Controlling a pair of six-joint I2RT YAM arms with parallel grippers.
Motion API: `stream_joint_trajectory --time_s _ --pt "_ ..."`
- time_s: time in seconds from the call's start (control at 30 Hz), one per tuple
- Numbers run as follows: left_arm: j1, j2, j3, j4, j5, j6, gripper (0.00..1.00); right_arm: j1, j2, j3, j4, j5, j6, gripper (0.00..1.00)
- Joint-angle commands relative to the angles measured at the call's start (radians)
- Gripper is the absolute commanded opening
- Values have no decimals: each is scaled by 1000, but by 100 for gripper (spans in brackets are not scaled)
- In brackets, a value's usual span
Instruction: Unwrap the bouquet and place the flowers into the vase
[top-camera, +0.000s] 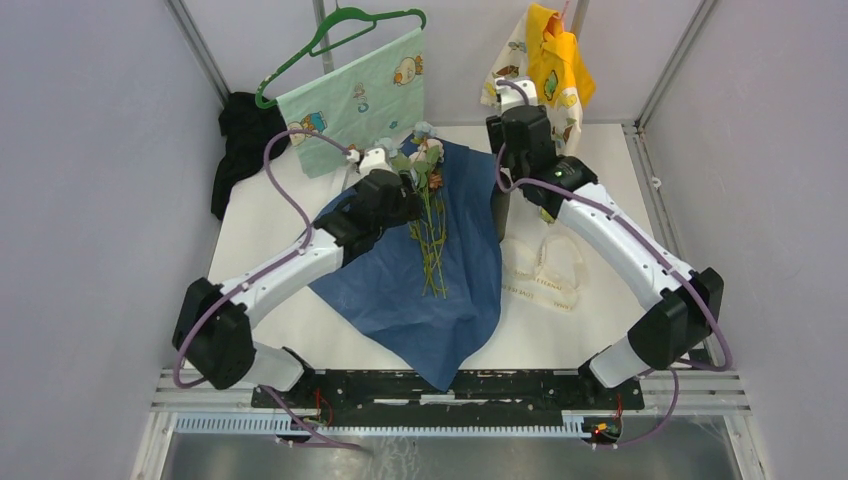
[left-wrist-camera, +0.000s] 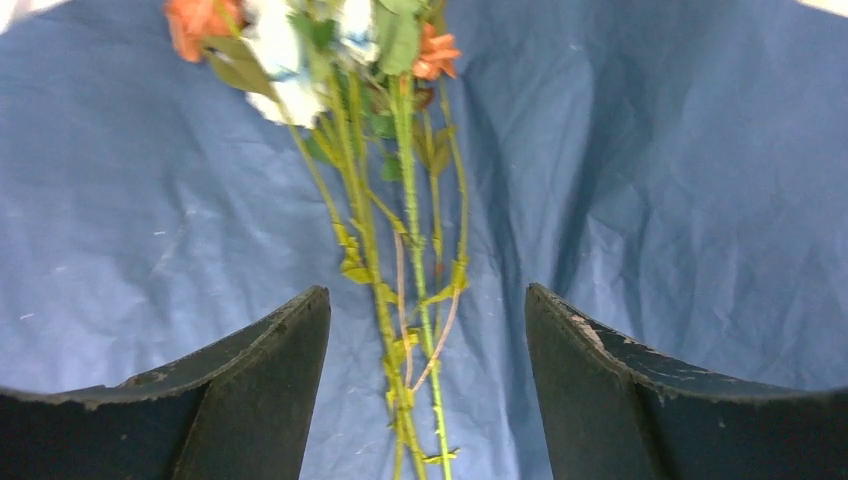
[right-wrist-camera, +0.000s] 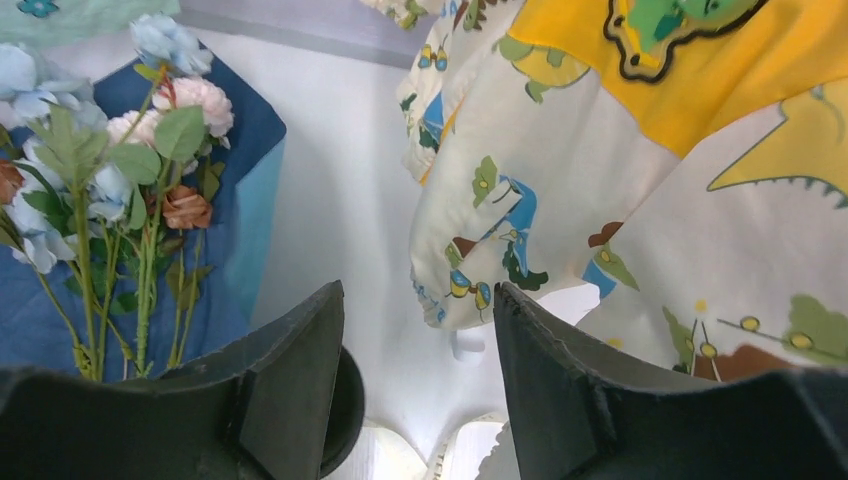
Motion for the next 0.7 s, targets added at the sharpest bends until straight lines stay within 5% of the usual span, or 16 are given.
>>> stream_joint_trajectory --time_s 0.0,0.2,0.67 --pt "-4 83 100 132 121 -27 77 -72 -3 10 -24 -169 52 62" --pt "5 182 137 190 179 -40 76 -148 -119 -178 72 -260 98 61" --pt "17 392 223 257 255 -40 73 -174 -98 -197 84 -541 131 61"
